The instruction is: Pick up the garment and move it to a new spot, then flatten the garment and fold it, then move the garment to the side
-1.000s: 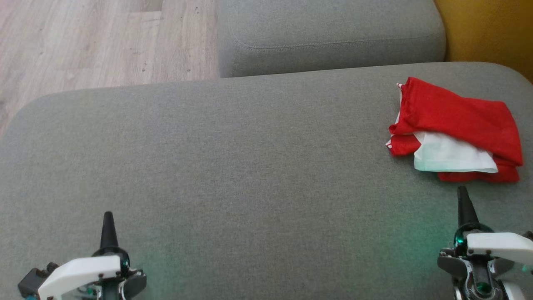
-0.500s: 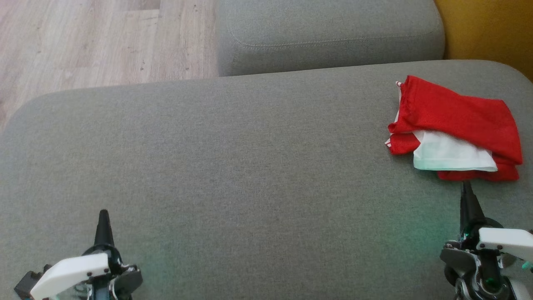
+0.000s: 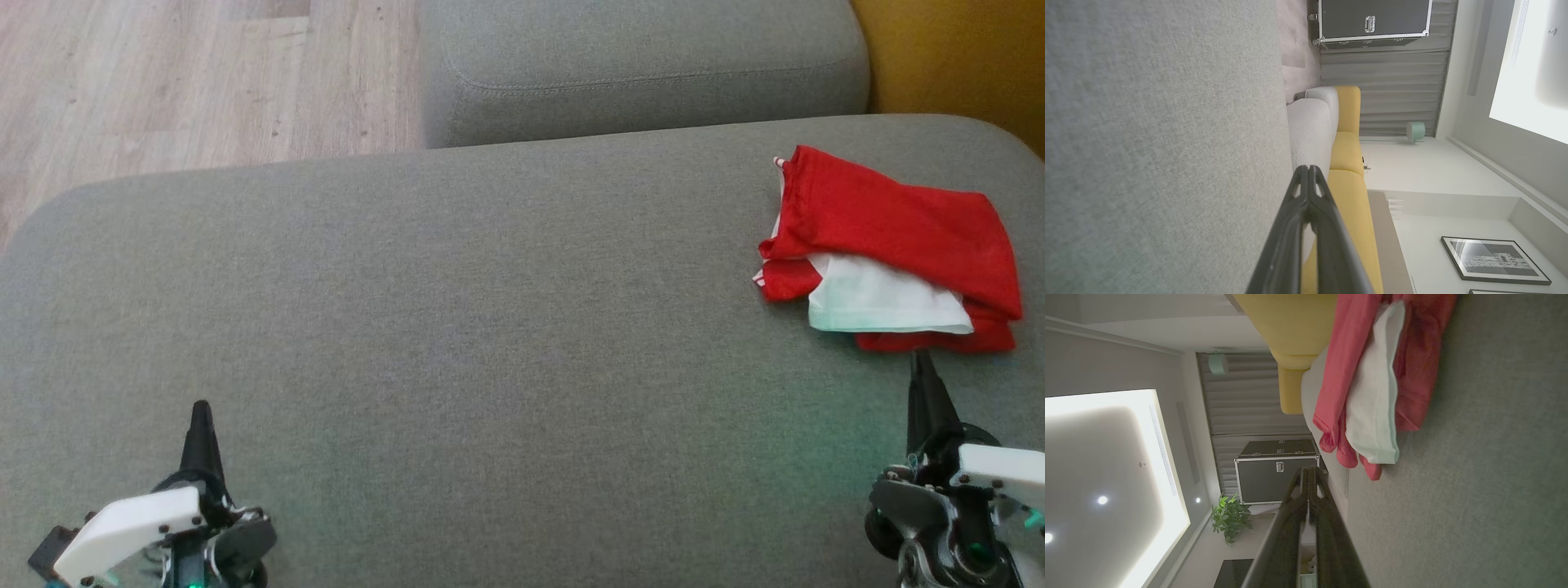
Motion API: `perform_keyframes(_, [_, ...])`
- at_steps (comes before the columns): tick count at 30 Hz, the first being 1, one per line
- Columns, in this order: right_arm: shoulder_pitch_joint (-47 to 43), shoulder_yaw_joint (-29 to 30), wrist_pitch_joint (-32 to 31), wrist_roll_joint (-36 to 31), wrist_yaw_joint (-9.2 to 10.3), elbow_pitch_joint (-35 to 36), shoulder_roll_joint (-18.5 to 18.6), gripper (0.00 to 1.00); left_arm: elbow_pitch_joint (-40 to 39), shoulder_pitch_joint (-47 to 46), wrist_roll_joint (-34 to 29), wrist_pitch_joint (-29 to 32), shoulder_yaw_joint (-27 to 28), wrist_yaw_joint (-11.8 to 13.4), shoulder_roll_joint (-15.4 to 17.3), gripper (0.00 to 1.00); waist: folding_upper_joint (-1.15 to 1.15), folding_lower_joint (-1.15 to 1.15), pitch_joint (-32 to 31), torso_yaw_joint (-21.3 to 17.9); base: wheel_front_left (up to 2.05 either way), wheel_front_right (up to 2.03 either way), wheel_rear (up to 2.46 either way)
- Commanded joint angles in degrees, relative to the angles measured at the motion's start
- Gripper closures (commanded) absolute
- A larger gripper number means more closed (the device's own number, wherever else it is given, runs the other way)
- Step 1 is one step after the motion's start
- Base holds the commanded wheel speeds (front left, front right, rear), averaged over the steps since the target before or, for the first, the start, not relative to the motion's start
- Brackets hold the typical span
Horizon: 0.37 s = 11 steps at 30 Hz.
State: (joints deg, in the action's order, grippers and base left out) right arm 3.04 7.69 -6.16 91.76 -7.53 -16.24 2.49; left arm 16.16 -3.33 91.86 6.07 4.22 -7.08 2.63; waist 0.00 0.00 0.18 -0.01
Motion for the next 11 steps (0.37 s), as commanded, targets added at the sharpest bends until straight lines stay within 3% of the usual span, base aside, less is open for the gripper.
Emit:
perform_keyframes(1, [3.15, -1.16, -0.33, 0.4, 0.04, 2.22, 0.39, 1.0, -2.09, -2.87, 0.32, 0.41, 2.28, -0.41, 0.25, 1.0, 0.0, 0.0, 0.0, 0.01, 0.0, 0.0, 0.0])
perform_keyframes(11, [3.15, -1.16, -0.33, 0.4, 0.04, 2.22, 0.39, 1.0, -2.09, -2.87, 0.32, 0.41, 2.28, -0.41, 0.25, 1.0, 0.0, 0.0, 0.0, 0.01, 0.0, 0.0, 0.0])
